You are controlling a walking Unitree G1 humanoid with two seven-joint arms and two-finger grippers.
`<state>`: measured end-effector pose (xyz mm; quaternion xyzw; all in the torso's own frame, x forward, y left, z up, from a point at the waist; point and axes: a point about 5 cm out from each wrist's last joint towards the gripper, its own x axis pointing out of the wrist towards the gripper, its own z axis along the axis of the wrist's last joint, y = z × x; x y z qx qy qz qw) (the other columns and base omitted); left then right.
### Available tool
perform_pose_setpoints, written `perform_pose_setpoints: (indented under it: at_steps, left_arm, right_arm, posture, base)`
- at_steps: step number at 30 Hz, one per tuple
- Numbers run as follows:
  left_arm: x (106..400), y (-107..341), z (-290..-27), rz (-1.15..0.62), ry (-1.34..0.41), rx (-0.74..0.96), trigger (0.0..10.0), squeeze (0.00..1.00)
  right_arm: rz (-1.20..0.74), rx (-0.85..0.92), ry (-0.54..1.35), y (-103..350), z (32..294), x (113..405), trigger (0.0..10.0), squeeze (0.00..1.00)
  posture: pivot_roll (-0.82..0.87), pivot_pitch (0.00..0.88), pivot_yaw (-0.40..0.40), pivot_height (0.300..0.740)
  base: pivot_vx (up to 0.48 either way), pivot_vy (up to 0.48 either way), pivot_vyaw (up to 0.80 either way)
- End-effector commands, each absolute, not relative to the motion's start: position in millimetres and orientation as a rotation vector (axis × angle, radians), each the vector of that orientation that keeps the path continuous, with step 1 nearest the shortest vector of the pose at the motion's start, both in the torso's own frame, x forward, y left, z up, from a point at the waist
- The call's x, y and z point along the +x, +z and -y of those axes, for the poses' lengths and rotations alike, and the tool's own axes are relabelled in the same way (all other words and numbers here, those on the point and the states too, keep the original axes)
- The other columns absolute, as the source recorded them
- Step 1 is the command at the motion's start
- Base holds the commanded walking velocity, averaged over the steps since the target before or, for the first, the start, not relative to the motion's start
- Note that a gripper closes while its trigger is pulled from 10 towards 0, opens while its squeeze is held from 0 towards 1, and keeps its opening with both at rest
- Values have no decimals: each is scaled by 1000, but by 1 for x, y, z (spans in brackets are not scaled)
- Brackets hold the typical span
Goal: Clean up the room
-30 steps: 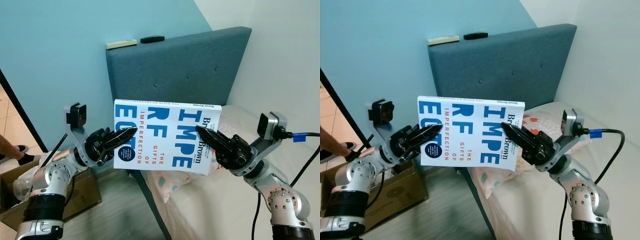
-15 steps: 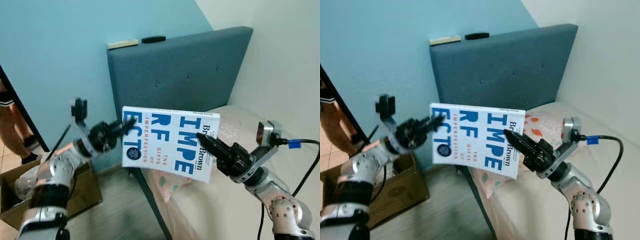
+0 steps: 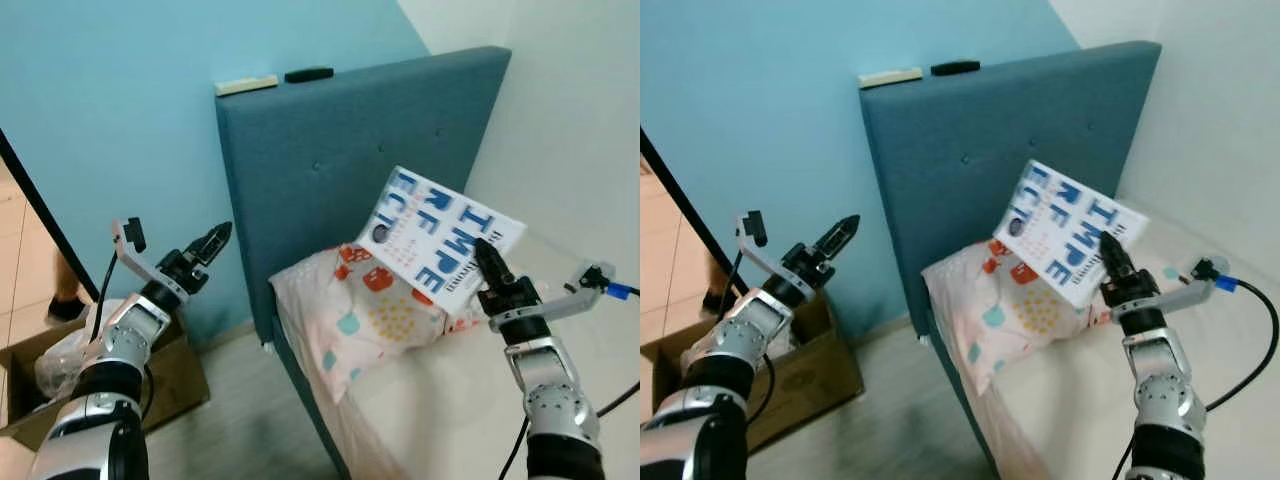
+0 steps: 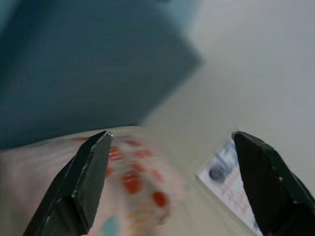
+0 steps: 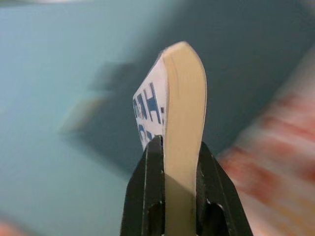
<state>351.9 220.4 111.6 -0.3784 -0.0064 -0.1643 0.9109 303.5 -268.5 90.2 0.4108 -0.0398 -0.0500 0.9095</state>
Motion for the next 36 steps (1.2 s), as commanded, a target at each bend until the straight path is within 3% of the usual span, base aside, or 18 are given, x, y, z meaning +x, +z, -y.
perform_pose_setpoints:
  at_steps: [1,4,10,11,12,23,30,36]
  left_arm:
    - [342,89,-239,-66,-136,-730,10000,1000]
    - [327,62,-254,-185,64,-646,10000,1000]
    - [311,40,-260,-272,175,-627,10000,1000]
    - [305,31,-260,-313,206,-606,10000,0]
    - [298,22,-259,-357,224,-577,10000,0]
    - [272,-7,-256,-492,267,-478,10000,0]
    - [240,-25,-273,-579,285,-387,10000,0]
    - [235,-24,-282,-577,295,-373,10000,0]
  right_arm:
    - [-144,844,-332,36,274,279,0,0]
    - [-258,864,-422,6,269,260,0,0]
    - [-293,912,-459,-9,263,252,0,0]
    - [-282,942,-459,-10,261,253,706,0]
    - [-268,960,-455,-10,260,256,10000,0]
    - [-322,937,-480,-13,259,260,10000,0]
    - [-376,948,-528,-24,260,249,10000,0]
    - [-369,956,-532,-25,263,246,10000,0]
  posture:
    - [-10,0,15,740]
    - [-10,0,17,740]
    - [-6,0,20,740]
    - [-4,0,24,740]
    - [4,0,24,740]
    - [22,0,30,740]
    - [53,96,41,715]
    - [76,131,43,690]
  base:
    - [0,0,0]
    - [0,0,0]
    - [0,0,0]
    - [0,0,0]
    - [0,0,0]
    - [0,0,0]
    - [0,0,0]
    - [0,0,0]
